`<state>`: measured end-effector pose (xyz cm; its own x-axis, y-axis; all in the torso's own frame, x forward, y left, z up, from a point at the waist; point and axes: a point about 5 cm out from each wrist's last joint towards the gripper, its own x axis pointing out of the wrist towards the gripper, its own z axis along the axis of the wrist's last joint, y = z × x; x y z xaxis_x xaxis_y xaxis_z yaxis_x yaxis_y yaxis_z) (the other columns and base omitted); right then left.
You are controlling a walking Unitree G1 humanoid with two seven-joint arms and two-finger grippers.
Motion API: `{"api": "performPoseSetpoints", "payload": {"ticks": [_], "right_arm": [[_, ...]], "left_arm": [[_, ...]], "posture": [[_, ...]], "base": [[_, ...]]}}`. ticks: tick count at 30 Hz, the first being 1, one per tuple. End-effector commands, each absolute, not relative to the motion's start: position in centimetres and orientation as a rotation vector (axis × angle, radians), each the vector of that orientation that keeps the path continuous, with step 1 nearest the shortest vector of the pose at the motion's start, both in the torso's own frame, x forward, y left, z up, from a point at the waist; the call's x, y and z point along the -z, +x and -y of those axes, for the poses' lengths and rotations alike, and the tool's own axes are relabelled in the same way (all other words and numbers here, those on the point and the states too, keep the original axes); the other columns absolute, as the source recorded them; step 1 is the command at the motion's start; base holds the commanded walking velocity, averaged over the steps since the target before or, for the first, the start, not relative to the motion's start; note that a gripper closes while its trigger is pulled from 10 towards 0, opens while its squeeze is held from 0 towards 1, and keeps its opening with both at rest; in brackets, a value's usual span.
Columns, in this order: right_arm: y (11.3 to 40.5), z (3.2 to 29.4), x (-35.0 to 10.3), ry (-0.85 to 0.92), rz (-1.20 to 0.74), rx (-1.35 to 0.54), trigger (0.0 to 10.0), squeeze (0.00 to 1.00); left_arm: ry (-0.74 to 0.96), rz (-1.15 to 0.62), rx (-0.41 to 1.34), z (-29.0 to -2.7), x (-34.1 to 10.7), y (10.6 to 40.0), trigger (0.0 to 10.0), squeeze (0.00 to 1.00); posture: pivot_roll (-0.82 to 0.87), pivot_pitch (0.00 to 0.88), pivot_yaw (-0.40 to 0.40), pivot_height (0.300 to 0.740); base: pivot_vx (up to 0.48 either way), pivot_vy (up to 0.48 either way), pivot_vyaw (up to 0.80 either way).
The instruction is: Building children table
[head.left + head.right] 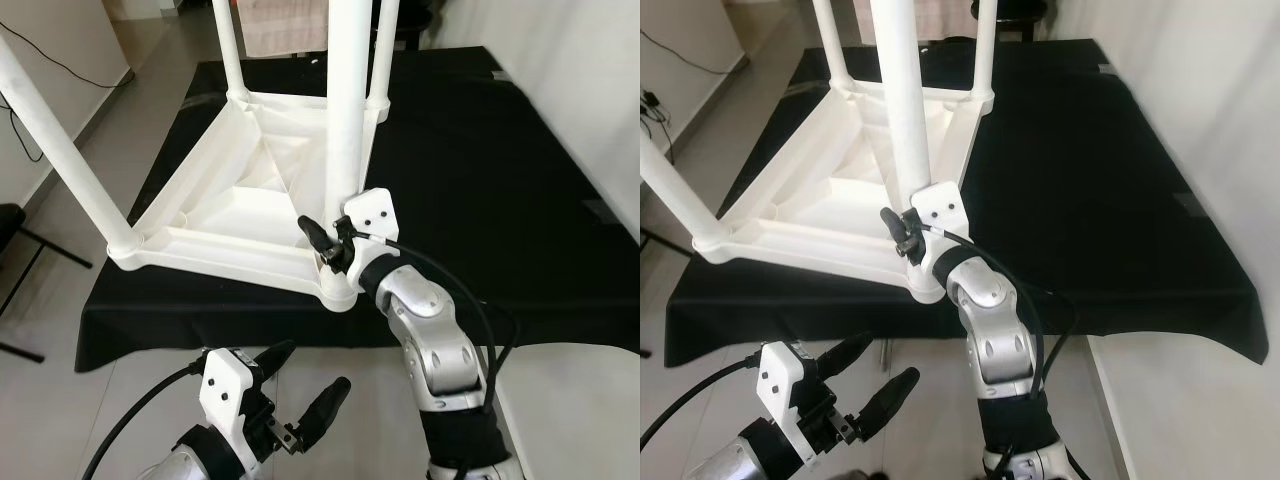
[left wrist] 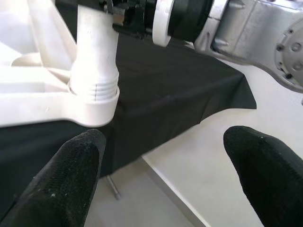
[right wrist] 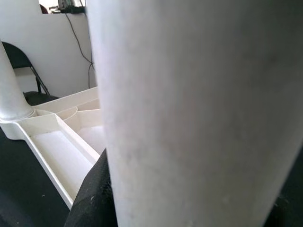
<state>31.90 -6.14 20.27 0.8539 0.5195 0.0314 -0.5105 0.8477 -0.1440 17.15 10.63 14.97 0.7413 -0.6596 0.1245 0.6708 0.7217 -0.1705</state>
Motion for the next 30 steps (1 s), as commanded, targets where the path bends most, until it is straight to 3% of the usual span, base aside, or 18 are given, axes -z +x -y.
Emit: {"api": "performPoseSetpoints", "payload": {"ticks": [1,4,5,11,13,14,15,16,20,27,28,29,30], "right_arm": [[32.8,7.0,-15.9,-0.165,-0.17,-0.494,10.0,0.0],[33.6,6.3,-16.8,-0.16,-0.162,-0.556,10.0,0.0],[34.7,6.1,-17.8,-0.095,-0.14,-0.66,10.0,1.0],[35.4,6.0,-20.2,-0.053,-0.044,-0.817,10.0,1.0],[35.2,6.1,-21.1,-0.075,-0.003,-0.91,10.0,1.0],[34.7,6.3,-21.8,-0.122,0.026,-1.06,10.0,1.0],[34.7,6.3,-21.8,-0.122,0.026,-1.06,10.0,1.0],[34.6,6.8,-22.1,-0.206,0.036,-1.172,10.0,0.0],[35.0,7.8,-23.1,-0.293,0.022,-1.363,10.0,0.0],[35.8,7.5,-24.7,-0.28,0.045,-1.462,10.0,0.0],[36.1,7.2,-24.9,-0.283,0.051,-1.473,9.4,0.0],[36.2,7.1,-25.1,-0.285,0.054,-1.476,3.9,0.0],[36.2,7.1,-25.1,-0.285,0.054,-1.476,3.9,0.0]], "left_arm": [[-0.213,0.042,0.73,-10.7,-14.4,17.3,10.0,0.0],[-0.205,0.054,0.71,-10.8,-14.3,17.8,10.0,0.0],[-0.196,0.063,0.7,-10.7,-14.3,18.1,10.0,0.0],[-0.193,0.065,0.699,-10.7,-14.3,18.3,10.0,0.0],[-0.194,0.065,0.701,-10.6,-14.3,18.3,10.0,0.0],[-0.196,0.066,0.703,-10.6,-14.3,18.3,10.0,0.0],[-0.196,0.066,0.703,-10.6,-14.3,18.3,10.0,0.0],[-0.197,0.066,0.704,-10.6,-14.3,18.2,10.0,0.0],[-0.203,0.067,0.707,-10.5,-14.4,18.0,10.0,0.0],[-0.208,0.065,0.712,-10.3,-14.5,17.5,10.0,0.0],[-0.209,0.062,0.714,-10.3,-14.5,17.4,10.0,0.0],[-0.211,0.06,0.716,-10.3,-14.6,17.2,10.0,0.0],[-0.211,0.06,0.716,-10.3,-14.6,17.2,10.0,0.0]], "posture": [[-0.01,0.145,-0.041,0.74],[0.0,0.138,-0.046,0.74],[0.01,0.128,-0.053,0.74],[0.01,0.125,-0.054,0.74],[0.02,0.129,-0.054,0.74],[0.02,0.132,-0.055,0.74],[0.02,0.132,-0.055,0.74],[0.02,0.139,-0.054,0.74],[0.03,0.152,-0.052,0.74],[0.05,0.176,-0.047,0.74],[0.05,0.182,-0.044,0.74],[0.05,0.184,-0.044,0.74],[0.05,0.184,-0.044,0.74]], "base": [[0.0,0.0,0.0],[0.0,0.0,0.0],[0.0,0.0,0.0],[0.0,0.0,0.0],[0.0,0.0,0.0],[0.0,0.0,0.0],[0.0,0.0,0.0],[0.0,0.0,0.0],[0.0,0.0,0.0],[0.0,0.0,0.0],[0.0,0.0,0.0],[0.0,0.0,0.0],[0.0,0.0,0.0]]}}
